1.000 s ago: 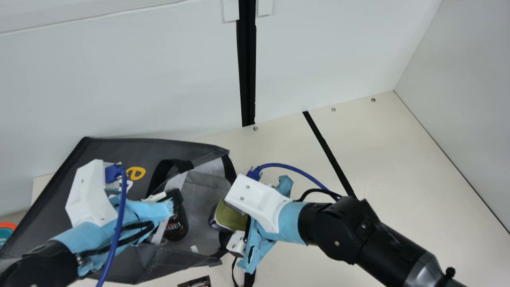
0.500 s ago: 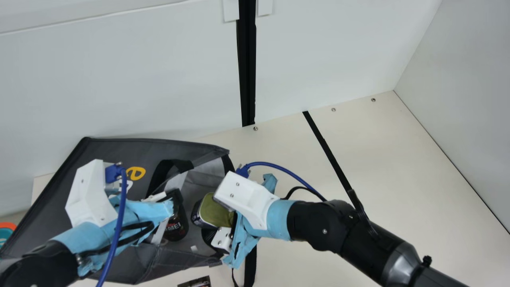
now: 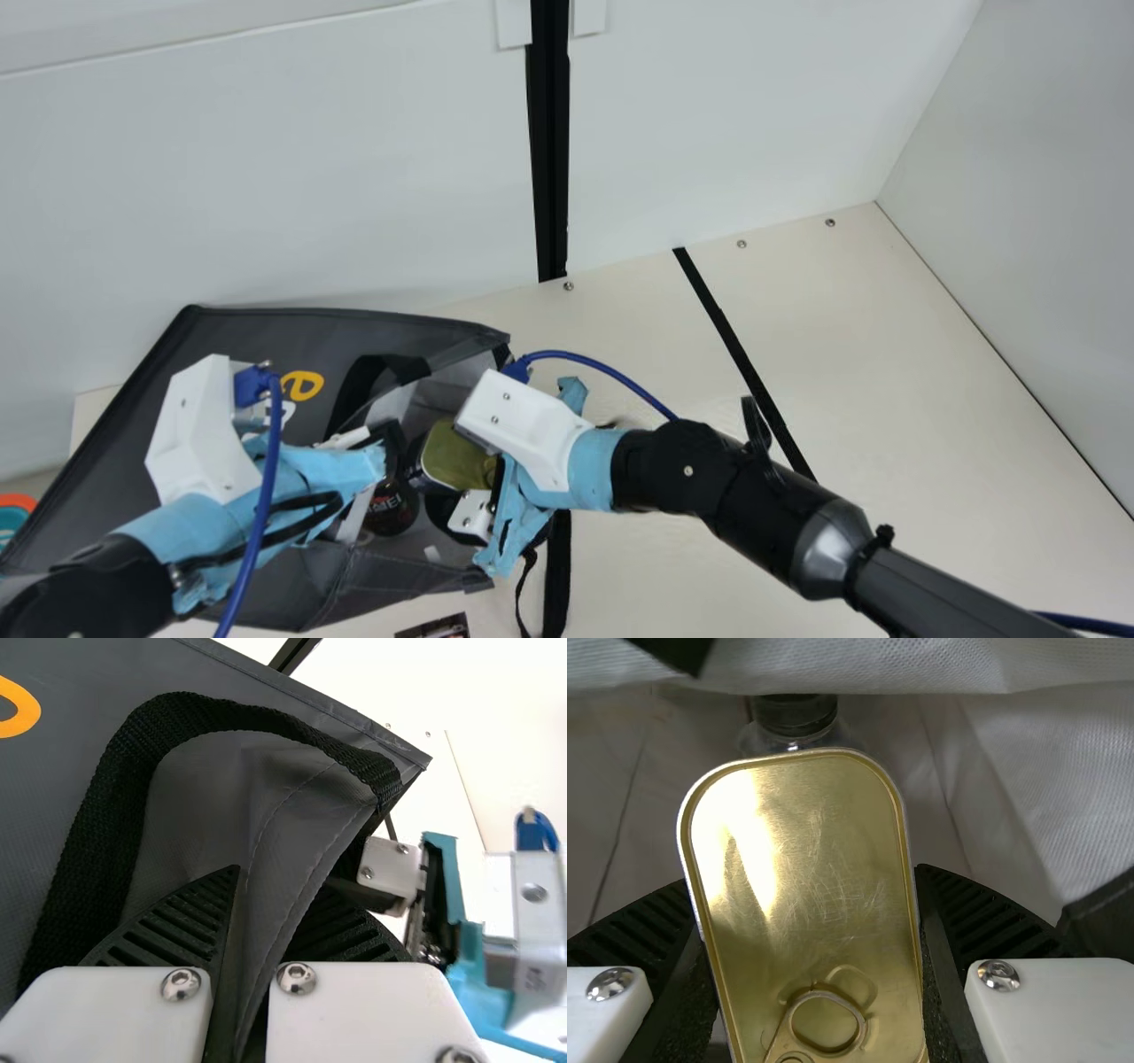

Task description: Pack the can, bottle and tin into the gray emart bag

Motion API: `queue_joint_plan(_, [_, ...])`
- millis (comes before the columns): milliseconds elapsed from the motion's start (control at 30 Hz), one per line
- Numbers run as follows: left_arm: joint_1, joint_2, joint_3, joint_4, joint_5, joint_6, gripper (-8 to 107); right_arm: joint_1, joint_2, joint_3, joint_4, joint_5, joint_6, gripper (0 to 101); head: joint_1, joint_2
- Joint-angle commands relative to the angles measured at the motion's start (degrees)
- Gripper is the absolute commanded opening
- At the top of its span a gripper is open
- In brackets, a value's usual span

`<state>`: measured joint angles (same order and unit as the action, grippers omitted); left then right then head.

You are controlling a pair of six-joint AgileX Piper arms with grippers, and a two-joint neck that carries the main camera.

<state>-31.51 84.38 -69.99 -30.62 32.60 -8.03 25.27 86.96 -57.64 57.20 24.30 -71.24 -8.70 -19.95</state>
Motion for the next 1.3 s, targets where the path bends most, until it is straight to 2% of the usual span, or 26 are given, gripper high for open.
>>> queue_joint_plan(0, [0.0,0.0,0.0,0.0,0.0,0.0,10,-0.2,1.0,-0.3,2.8,0.4,-3.2,0,-1.3,0.0])
queue_joint_plan(333, [0.0,0.0,0.0,0.0,0.0,0.0,10,-0.8,6.4,-1.9,11.1,1.0,-12.3,0,-1.3,0.0])
queue_joint_plan(633, [0.0,0.0,0.0,0.0,0.0,0.0,10,-0.8,11.2,-4.0,16.5,1.6,-18.3,0,-1.3,0.0])
queue_joint_plan(1233, [0.0,0.0,0.0,0.0,-0.3,0.0,10,-0.3,17.9,-7.8,21.1,2.1,-22.8,0,-1.3,0.0])
queue_joint_plan(1267, [0.0,0.0,0.0,0.0,-0.3,0.0,10,-0.3,18.0,-7.8,21.2,2.1,-22.9,2,-1.3,0.0])
